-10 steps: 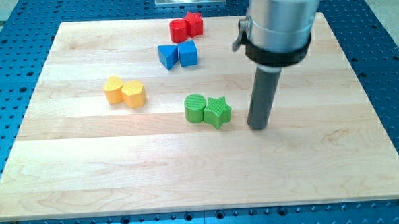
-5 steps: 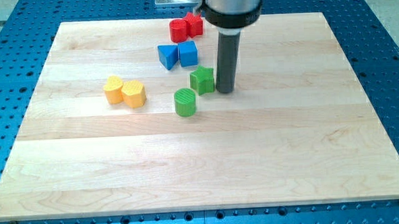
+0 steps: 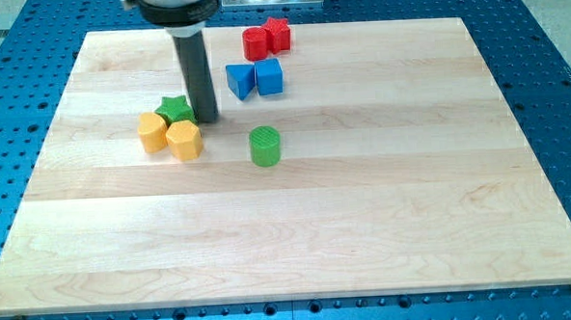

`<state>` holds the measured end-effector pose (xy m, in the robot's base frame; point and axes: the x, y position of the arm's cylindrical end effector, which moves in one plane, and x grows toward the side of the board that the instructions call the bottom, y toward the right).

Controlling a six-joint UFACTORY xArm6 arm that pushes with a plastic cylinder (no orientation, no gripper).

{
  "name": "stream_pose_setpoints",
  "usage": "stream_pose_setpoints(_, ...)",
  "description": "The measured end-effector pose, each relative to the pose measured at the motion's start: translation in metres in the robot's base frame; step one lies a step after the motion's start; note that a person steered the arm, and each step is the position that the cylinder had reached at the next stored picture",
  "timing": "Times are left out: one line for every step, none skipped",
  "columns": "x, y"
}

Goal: Move the green star to the top left side of the board

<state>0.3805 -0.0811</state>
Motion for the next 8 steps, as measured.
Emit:
stream_pose_setpoints(0.019, 0.002)
stream_pose_setpoints(0.012, -0.054)
stream_pose_setpoints(-0.026, -0.114)
stream_pose_setpoints(-0.034, -0.131)
stream_pose_setpoints(-0.018, -0.150)
stream_pose_setpoints(-0.053, -0.169)
stream_pose_setpoints(-0.088, -0.167)
stream_pose_setpoints(-0.039, -0.163)
